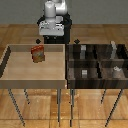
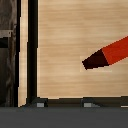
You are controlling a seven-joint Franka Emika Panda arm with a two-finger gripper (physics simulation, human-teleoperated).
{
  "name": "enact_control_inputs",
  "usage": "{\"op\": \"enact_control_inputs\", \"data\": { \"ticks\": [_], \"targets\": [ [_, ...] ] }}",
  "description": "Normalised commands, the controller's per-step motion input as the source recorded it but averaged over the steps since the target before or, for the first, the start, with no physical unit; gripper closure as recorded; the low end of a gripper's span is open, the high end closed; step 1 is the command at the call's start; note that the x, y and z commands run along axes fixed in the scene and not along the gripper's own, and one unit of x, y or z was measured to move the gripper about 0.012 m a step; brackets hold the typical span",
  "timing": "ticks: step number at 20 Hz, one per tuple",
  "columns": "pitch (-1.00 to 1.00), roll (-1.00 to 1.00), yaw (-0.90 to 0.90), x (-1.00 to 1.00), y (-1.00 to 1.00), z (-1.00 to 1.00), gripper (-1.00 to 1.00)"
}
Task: Place the box of cereal into the appropriate compartment.
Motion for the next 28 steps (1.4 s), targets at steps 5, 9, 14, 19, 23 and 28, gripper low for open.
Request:
{"op": "enact_control_inputs", "data": {
  "ticks": [5,9,14,19,23,28],
  "targets": [
    [0.00,0.00,0.00,0.00,0.00,0.00,-1.00],
    [0.00,0.00,0.00,0.00,0.00,0.00,-1.00],
    [0.00,0.00,0.00,0.00,0.00,0.00,-1.00],
    [0.00,0.00,-0.03,0.00,0.00,0.00,-1.00],
    [0.00,0.00,-0.47,0.00,0.00,0.00,-1.00],
    [0.00,0.00,-0.96,0.00,0.00,0.00,-1.00]
  ]
}}
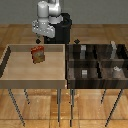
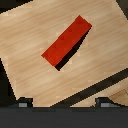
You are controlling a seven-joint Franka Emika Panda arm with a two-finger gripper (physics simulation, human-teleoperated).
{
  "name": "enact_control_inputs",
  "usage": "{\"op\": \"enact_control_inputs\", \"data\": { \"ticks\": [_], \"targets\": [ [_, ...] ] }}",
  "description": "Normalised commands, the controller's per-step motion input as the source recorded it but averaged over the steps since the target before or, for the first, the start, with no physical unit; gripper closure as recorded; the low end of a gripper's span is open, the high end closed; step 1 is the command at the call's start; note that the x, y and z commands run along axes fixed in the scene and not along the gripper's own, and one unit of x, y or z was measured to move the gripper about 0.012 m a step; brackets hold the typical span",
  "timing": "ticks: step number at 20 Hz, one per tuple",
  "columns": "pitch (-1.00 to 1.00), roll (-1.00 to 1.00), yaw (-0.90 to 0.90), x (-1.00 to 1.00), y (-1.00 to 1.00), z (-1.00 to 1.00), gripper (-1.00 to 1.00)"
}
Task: Place the box of cereal into the appropriate compartment.
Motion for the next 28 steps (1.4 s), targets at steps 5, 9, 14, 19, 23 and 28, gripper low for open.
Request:
{"op": "enact_control_inputs", "data": {
  "ticks": [5,9,14,19,23,28],
  "targets": [
    [0.00,0.00,-0.15,0.00,0.00,0.00,-1.00],
    [0.00,0.00,-0.15,0.00,0.00,0.00,-1.00],
    [0.00,0.00,-0.15,0.00,0.00,0.00,-1.00],
    [0.00,0.00,-0.15,0.00,0.00,0.00,-1.00],
    [0.00,0.00,0.00,0.00,-0.75,0.00,-1.00],
    [0.00,0.00,0.00,0.20,0.00,0.00,-1.00]
  ]
}}
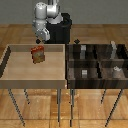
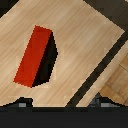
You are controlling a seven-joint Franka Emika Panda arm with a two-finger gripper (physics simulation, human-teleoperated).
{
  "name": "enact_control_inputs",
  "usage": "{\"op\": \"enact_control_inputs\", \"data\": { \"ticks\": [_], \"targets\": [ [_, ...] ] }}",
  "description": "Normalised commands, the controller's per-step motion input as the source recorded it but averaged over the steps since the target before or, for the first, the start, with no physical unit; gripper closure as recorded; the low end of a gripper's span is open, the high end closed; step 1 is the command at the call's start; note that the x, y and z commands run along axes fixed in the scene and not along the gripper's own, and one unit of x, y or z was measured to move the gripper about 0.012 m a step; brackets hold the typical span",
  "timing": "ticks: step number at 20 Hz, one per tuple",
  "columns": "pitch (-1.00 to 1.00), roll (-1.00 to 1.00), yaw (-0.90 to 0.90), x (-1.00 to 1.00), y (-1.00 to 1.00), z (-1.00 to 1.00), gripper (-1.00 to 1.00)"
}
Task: Place the box of cereal into the appropriate compartment.
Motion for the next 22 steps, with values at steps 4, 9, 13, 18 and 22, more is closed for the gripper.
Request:
{"op": "enact_control_inputs", "data": {
  "ticks": [4,9,13,18,22],
  "targets": [
    [0.00,0.00,0.00,0.75,0.00,0.00,-1.00],
    [0.00,0.00,0.00,0.20,-0.20,0.00,-1.00],
    [0.00,0.00,0.00,0.00,0.00,0.00,-1.00],
    [0.00,0.00,0.00,0.40,0.00,0.00,-1.00],
    [0.00,0.00,0.00,0.00,0.00,-0.50,-1.00]
  ]
}}
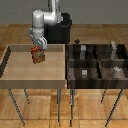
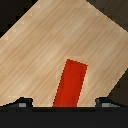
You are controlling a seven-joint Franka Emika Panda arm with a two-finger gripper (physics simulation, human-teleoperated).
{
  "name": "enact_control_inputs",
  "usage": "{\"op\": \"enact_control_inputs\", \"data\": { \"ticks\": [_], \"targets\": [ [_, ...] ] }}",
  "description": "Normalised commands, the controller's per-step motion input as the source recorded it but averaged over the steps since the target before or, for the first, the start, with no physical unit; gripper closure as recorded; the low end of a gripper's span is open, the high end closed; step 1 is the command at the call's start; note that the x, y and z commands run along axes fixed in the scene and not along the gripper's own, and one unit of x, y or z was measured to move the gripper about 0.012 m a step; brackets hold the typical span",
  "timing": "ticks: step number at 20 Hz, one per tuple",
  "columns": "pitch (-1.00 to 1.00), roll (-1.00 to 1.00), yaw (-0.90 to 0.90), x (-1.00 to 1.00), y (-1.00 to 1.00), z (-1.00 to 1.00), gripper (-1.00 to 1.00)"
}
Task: Place the box of cereal into the appropriate compartment.
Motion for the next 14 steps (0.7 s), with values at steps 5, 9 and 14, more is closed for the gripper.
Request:
{"op": "enact_control_inputs", "data": {
  "ticks": [5,9,14],
  "targets": [
    [0.00,0.00,0.00,0.00,0.00,-0.60,-1.00],
    [0.00,0.00,0.00,0.00,0.00,-0.25,1.00],
    [0.00,0.00,0.00,0.00,0.00,0.00,1.00]
  ]
}}
